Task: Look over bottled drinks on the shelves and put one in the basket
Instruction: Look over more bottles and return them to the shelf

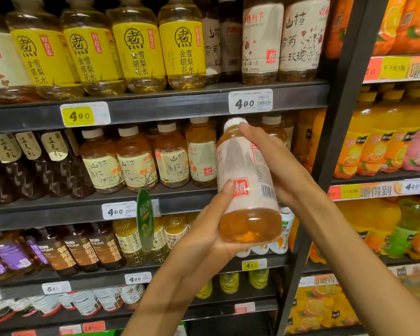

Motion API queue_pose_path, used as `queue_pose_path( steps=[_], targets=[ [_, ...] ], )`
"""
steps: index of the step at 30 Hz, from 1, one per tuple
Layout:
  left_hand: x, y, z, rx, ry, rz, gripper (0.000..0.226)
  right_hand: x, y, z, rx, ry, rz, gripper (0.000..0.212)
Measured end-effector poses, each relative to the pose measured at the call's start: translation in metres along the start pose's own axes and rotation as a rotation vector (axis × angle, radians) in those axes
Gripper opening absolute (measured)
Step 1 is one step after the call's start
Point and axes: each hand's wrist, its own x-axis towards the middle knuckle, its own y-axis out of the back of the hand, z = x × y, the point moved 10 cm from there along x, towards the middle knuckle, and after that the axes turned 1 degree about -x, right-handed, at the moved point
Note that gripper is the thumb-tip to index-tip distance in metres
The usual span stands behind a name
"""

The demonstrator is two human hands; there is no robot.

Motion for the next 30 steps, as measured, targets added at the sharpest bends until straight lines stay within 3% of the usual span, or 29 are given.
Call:
queue_pose_path(
  steps=[3,8,11,17,20,25,30],
  targets=[
    [-0.004,0.014,0.004,0.246,-0.065,0.072,0.087,-0.003,-0.007,-0.019,-0.062,0.138,-0.037,0.041],
    [-0.005,0.016,0.021,0.594,-0.219,0.093,0.046,-0.015,-0.013,-0.035,-0.206,0.266,-0.083,0.047],
    [-0.002,0.015,0.034,0.685,-0.334,0.102,0.058,-0.027,-0.013,-0.052,-0.221,0.407,-0.049,0.037],
    [0.002,0.008,0.051,0.875,-0.538,0.154,0.082,-0.050,-0.008,-0.070,-0.257,0.664,0.143,0.062],
    [0.007,0.004,0.057,0.935,-0.606,0.159,0.086,-0.057,-0.016,-0.069,-0.308,0.707,0.061,0.073],
    [0.001,0.007,0.077,0.978,-0.760,0.236,0.085,-0.061,-0.020,-0.063,-0.265,0.629,-0.189,0.073],
    [0.003,0.009,0.088,1.034,-0.815,0.263,0.081,-0.068,-0.027,-0.065,-0.379,0.692,-0.188,0.064]
  ],
)
